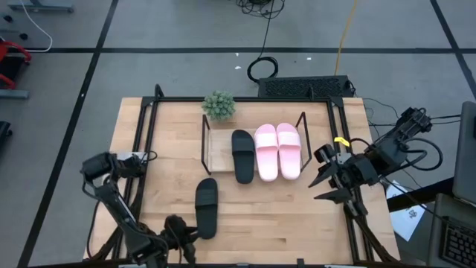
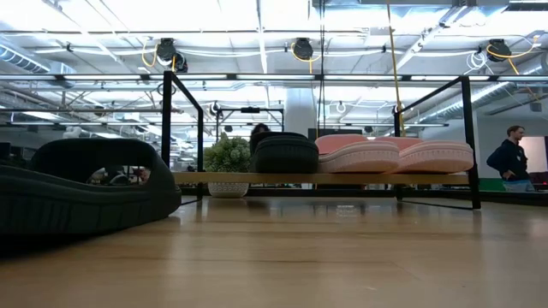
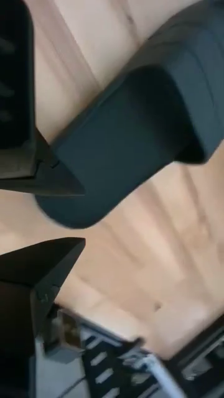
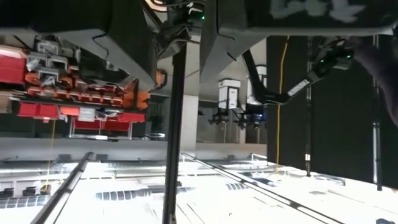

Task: Pick and place slides into the shelf
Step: Put the black slide on the shelf

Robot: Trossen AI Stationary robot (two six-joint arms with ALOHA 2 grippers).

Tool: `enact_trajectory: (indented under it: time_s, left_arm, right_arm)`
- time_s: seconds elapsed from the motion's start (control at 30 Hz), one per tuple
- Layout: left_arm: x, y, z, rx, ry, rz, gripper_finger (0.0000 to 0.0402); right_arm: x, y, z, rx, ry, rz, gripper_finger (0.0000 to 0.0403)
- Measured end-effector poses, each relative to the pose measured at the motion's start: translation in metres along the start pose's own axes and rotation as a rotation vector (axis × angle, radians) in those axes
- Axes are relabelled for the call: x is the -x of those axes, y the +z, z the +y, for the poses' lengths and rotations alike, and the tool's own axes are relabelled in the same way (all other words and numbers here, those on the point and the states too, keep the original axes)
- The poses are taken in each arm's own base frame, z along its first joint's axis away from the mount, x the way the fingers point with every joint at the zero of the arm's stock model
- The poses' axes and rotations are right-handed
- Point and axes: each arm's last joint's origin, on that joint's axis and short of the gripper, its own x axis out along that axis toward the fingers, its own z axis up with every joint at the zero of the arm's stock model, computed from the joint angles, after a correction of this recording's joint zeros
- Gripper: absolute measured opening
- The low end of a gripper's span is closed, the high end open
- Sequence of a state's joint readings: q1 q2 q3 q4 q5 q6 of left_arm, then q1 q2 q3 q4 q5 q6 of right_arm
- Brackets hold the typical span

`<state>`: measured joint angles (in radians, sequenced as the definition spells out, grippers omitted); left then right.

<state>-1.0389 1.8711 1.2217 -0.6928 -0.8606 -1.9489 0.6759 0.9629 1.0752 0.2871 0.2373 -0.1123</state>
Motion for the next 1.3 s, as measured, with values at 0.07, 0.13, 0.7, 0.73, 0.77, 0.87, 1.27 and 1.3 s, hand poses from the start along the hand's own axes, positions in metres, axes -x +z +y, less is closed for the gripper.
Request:
enact_trajectory:
  time_s: [0.07,0.13,0.7,0.73,0.77,0.87,1.27,1.3]
  left_arm:
    - [-0.003,0.000,0.002,0.010,0.008,-0.035,0.0119]
    - [-0.008,0.004,-0.001,0.007,0.009,-0.044,0.0119]
    - [-0.024,0.022,-0.022,0.583,-0.154,-0.167,0.0120]
    - [-0.024,0.022,-0.022,0.635,-0.167,-0.181,0.0120]
    - [-0.026,0.023,-0.022,0.675,-0.171,-0.186,0.0120]
    - [-0.033,0.028,-0.023,0.736,-0.161,-0.191,0.0120]
    - [-0.046,0.042,-0.023,0.768,-0.139,-0.244,0.0099]
    - [-0.045,0.041,-0.022,0.761,-0.141,-0.251,0.0090]
  right_arm:
    - [0.000,-0.001,0.000,0.001,-0.001,0.005,0.0111]
    - [0.000,-0.001,0.000,0.002,-0.001,0.008,0.0111]
    - [0.000,-0.003,0.001,0.011,0.010,0.032,0.0111]
    - [0.000,-0.004,0.001,0.013,0.010,0.038,0.0111]
    - [0.000,-0.004,0.001,0.014,0.011,0.042,0.0111]
    - [0.000,-0.006,0.001,0.017,0.013,0.056,0.0111]
    - [0.015,0.011,-0.002,0.003,0.101,-0.019,0.0111]
    - [0.017,0.013,-0.002,0.001,0.121,-0.029,0.0111]
